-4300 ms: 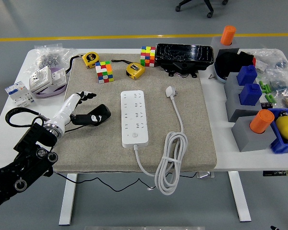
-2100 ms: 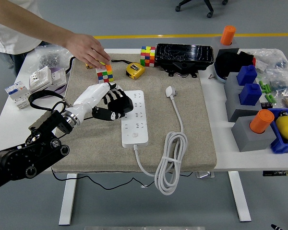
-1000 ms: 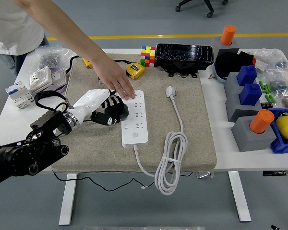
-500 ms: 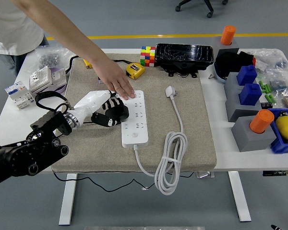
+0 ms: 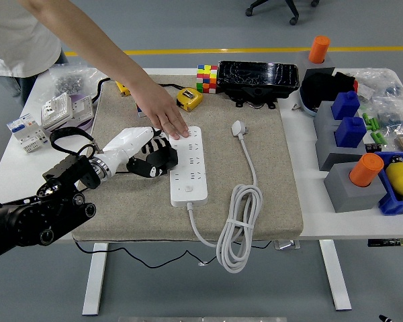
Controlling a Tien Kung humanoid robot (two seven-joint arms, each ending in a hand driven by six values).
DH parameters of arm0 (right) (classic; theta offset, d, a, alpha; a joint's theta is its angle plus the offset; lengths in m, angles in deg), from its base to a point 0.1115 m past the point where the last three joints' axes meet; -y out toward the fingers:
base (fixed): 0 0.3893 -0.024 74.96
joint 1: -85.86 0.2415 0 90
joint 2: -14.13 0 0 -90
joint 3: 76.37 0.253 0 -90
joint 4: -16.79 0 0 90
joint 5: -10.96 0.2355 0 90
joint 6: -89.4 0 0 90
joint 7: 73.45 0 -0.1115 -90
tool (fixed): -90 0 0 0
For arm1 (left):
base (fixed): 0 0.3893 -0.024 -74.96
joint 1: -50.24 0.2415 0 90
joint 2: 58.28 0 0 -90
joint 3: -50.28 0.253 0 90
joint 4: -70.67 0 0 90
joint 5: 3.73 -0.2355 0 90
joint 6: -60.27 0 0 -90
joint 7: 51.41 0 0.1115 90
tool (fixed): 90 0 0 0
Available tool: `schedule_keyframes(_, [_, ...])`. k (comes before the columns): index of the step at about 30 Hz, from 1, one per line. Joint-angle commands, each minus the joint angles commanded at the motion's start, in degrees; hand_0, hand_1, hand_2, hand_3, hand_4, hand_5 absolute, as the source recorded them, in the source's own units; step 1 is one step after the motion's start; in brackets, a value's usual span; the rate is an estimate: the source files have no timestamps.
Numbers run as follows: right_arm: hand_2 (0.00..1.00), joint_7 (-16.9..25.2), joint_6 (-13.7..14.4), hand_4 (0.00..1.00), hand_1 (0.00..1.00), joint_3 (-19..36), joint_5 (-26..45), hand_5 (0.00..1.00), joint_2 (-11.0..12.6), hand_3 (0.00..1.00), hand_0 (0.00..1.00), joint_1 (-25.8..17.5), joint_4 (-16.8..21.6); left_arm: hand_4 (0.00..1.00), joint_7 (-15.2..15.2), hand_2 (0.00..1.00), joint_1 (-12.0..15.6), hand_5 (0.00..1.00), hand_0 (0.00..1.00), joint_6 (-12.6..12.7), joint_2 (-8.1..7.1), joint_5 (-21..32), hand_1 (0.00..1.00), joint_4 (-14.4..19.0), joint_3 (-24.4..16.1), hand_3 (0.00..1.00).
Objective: Put the plug near the board,insert it into the board,press the button,pull the plug out
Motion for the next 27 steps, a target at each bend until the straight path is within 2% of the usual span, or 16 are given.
schedule_keyframes(1, [0.689,0.0,0.0,0.929,0.684,0.0,0.01,0.525,-0.01,0.592,0.675,-0.01,0.0,0.725,0.14,0.579,-0.01,0.002,0.509,-0.19,0.0,-0.05,0.491,-0.02,-0.01,0.58])
schedule_keyframes(6, [0.689,0.01,0.01,0.929,0.684,0.09,-0.02,0.525,0.0,0.592,0.675,0.02,0.02,0.725,1.13,0.579,-0.04,0.002,0.509,-1.49,-0.03,-0.53,0.491,0.0,-0.14,0.58])
schedule_keyframes(7, [0.689,0.0,0.01,0.928,0.684,0.07,-0.02,0.525,0.0,0.592,0.675,0.02,0.01,0.907,1.21,0.635,-0.03,0.002,0.621,-1.58,-0.04,-0.52,0.64,0.01,-0.15,0.62])
schedule_keyframes(12, [0.689,0.0,-0.01,0.928,0.684,0.01,-0.02,0.525,-0.01,0.592,0.675,0.0,0.0,0.907,1.81,0.635,0.07,0.002,0.621,-2.4,-0.05,-0.35,0.64,0.09,-0.45,0.62])
schedule_keyframes(13, [0.689,0.0,-0.01,0.928,0.684,0.0,-0.02,0.523,-0.01,0.592,0.675,-0.01,0.0,0.998,1.81,0.787,0.07,0.069,0.69,-2.49,-0.04,-0.25,0.746,0.07,-0.47,0.809])
schedule_keyframes(18, [0.689,-0.01,-0.02,0.928,0.684,-0.06,-0.02,0.523,0.03,0.592,0.675,-0.03,-0.02,0.998,1.61,0.787,0.23,0.069,0.69,-2.55,-0.08,0.37,0.746,0.25,-0.83,0.809])
schedule_keyframes(19, [0.689,0.0,-0.01,0.928,0.684,-0.04,-0.01,0.525,0.04,0.592,0.674,-0.03,-0.01,0.998,1.58,0.807,0.26,0.119,0.699,-2.49,-0.08,0.44,0.756,0.31,-0.92,0.831])
schedule_keyframes(24, [0.689,0.01,0.0,0.928,0.684,0.09,-0.03,0.525,-0.01,0.592,0.674,-0.02,-0.03,0.998,1.12,0.807,0.53,0.119,0.699,-1.76,-0.16,1.16,0.756,0.9,-1.46,0.831])
schedule_keyframes(25, [0.689,0.0,-0.02,0.928,0.684,0.11,-0.04,0.525,-0.02,0.592,0.674,-0.01,-0.02,0.998,1.04,0.799,0.75,0.16,0.699,-1.55,-0.22,1.3,0.748,1.22,-1.81,0.827])
schedule_keyframes(27, [0.689,0.02,0.0,0.928,0.684,0.17,-0.06,0.525,-0.02,0.592,0.674,0.0,0.01,0.998,0.86,0.799,1.18,0.16,0.699,-1.15,-0.32,1.42,0.748,1.85,-2.56,0.827])
